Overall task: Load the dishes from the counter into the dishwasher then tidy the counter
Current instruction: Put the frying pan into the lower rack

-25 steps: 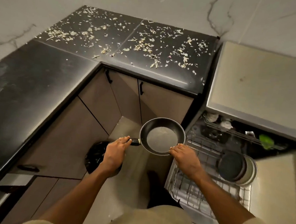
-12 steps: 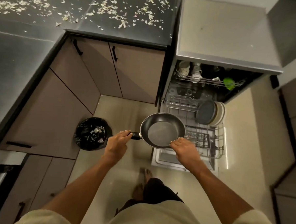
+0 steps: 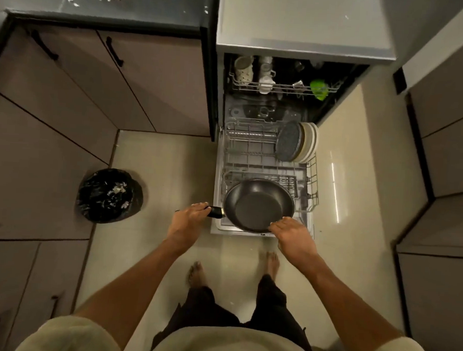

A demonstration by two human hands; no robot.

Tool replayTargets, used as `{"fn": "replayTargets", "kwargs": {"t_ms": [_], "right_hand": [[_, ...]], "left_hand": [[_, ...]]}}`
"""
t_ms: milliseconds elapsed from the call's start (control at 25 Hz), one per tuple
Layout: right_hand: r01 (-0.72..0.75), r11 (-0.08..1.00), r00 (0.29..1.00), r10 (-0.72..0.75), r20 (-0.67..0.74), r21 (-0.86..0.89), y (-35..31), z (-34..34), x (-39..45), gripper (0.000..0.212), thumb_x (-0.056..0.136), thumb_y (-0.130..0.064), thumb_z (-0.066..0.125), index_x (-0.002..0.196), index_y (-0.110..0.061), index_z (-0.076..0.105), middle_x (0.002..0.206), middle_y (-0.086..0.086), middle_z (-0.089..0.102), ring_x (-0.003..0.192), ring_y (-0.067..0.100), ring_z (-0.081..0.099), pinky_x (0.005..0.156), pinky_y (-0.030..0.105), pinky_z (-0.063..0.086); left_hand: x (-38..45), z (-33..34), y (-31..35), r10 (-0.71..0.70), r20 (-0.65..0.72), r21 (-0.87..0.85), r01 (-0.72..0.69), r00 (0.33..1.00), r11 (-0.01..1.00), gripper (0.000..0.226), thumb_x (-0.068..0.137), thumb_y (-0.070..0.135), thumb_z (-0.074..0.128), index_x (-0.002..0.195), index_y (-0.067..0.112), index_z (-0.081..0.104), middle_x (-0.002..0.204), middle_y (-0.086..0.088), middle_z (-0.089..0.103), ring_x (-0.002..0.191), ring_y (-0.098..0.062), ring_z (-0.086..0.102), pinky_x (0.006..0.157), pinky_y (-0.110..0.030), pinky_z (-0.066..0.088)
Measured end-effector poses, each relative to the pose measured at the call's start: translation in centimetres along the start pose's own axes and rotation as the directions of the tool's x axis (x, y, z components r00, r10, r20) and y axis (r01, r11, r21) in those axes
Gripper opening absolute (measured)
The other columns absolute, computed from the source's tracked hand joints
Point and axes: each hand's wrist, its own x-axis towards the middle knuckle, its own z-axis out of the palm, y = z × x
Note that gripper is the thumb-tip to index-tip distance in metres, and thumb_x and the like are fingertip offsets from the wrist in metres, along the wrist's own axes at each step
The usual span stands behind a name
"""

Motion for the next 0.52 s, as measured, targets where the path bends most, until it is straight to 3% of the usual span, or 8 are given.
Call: {"fn": "replayTargets", "kwargs": {"t_ms": [160, 320, 520], "right_hand": [[-0.027, 0.998, 0.996, 0.022, 0.084, 0.064, 6.2, 1.1, -2.3, 0.039, 0.048, -0.003, 0.087, 0.085, -0.014, 0.077, 0.079, 0.004, 0.074, 0.073, 0.025, 0.071, 0.067, 0.035, 0.061], [-0.061, 0.987, 0.991, 0.043, 0.126, 0.150, 11.6, 2.7, -3.8, 0.034, 0.051, -0.003, 0.090, 0.080, -0.015, 0.077, 0.073, 0.001, 0.073, 0.066, 0.022, 0.071, 0.060, 0.032, 0.060], [-0.100, 0.972, 0.985, 0.068, 0.156, 0.211, 18.0, 6.1, -3.5, 0.034, 0.059, 0.010, 0.079, 0.083, -0.014, 0.075, 0.073, 0.002, 0.072, 0.065, 0.024, 0.068, 0.052, 0.033, 0.056]], "left_hand": [[2.1, 3.9, 5.5, -0.069, 0.115, 0.065, 0.062, 0.991, 0.996, 0.054, 0.049, -0.017, 0.073, 0.095, 0.012, 0.078, 0.099, -0.006, 0.076, 0.073, -0.027, 0.074, 0.050, -0.039, 0.060], [4.8, 8.5, 9.1, -0.142, 0.180, 0.022, 0.140, 0.973, 0.990, 0.058, 0.056, -0.017, 0.065, 0.103, 0.016, 0.077, 0.103, -0.004, 0.075, 0.081, -0.028, 0.073, 0.063, -0.036, 0.060], [8.9, 13.4, 11.3, -0.248, 0.368, -0.034, 0.279, 0.896, 0.960, 0.060, 0.071, -0.017, 0.049, 0.112, 0.022, 0.070, 0.102, -0.001, 0.071, 0.088, -0.027, 0.066, 0.073, -0.038, 0.055]]}}
